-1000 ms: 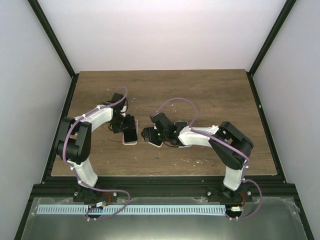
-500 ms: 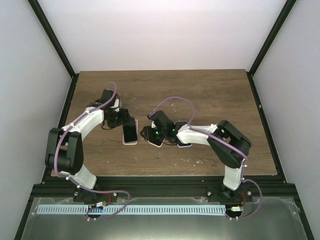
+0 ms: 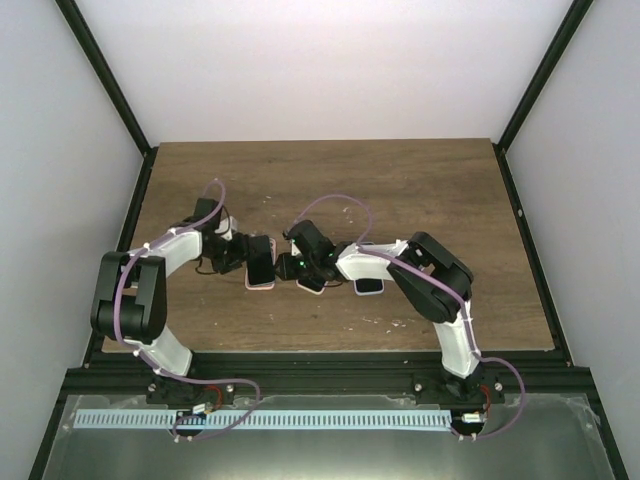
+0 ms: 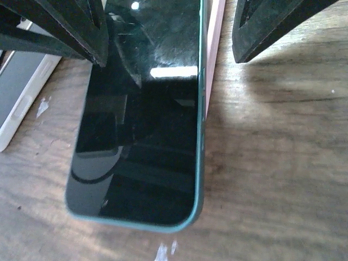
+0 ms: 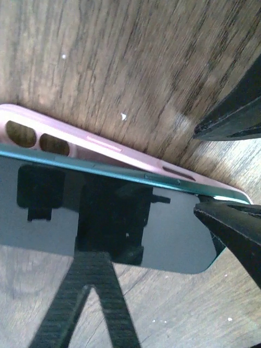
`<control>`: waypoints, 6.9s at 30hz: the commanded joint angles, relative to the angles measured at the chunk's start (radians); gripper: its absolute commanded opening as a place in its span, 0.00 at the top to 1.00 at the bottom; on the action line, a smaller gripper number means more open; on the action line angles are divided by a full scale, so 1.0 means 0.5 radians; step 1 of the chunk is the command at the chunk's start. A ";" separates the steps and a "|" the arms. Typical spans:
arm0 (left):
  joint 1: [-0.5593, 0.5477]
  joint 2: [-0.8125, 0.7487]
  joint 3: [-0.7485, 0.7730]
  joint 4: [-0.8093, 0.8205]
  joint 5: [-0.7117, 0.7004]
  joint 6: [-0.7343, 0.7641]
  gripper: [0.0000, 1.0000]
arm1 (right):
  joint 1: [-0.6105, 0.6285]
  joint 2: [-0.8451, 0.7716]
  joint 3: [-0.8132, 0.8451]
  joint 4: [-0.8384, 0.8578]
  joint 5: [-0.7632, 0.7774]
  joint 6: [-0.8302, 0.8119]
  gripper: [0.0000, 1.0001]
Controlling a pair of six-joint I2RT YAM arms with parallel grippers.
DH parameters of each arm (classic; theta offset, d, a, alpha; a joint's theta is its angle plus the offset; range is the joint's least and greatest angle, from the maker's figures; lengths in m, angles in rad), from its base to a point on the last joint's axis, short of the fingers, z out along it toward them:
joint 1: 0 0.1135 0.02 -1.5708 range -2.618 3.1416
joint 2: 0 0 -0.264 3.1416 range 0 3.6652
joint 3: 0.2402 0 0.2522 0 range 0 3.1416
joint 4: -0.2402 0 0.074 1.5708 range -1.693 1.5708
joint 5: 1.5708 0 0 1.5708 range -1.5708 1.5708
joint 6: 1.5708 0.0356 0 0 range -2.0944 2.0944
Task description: Put the phone into the phone case
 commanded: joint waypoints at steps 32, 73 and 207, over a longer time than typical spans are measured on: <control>-0.178 -0.224 -0.448 0.422 0.303 -0.229 0.40 | 0.116 -0.021 -0.047 -0.026 -0.179 0.065 0.87; -0.213 0.058 -0.118 0.248 -0.014 -0.169 0.80 | -0.056 0.173 0.143 0.026 -0.194 0.010 0.79; 0.035 0.081 -0.681 0.533 0.178 -0.215 0.91 | -0.194 0.081 -0.072 0.062 -0.289 0.221 0.41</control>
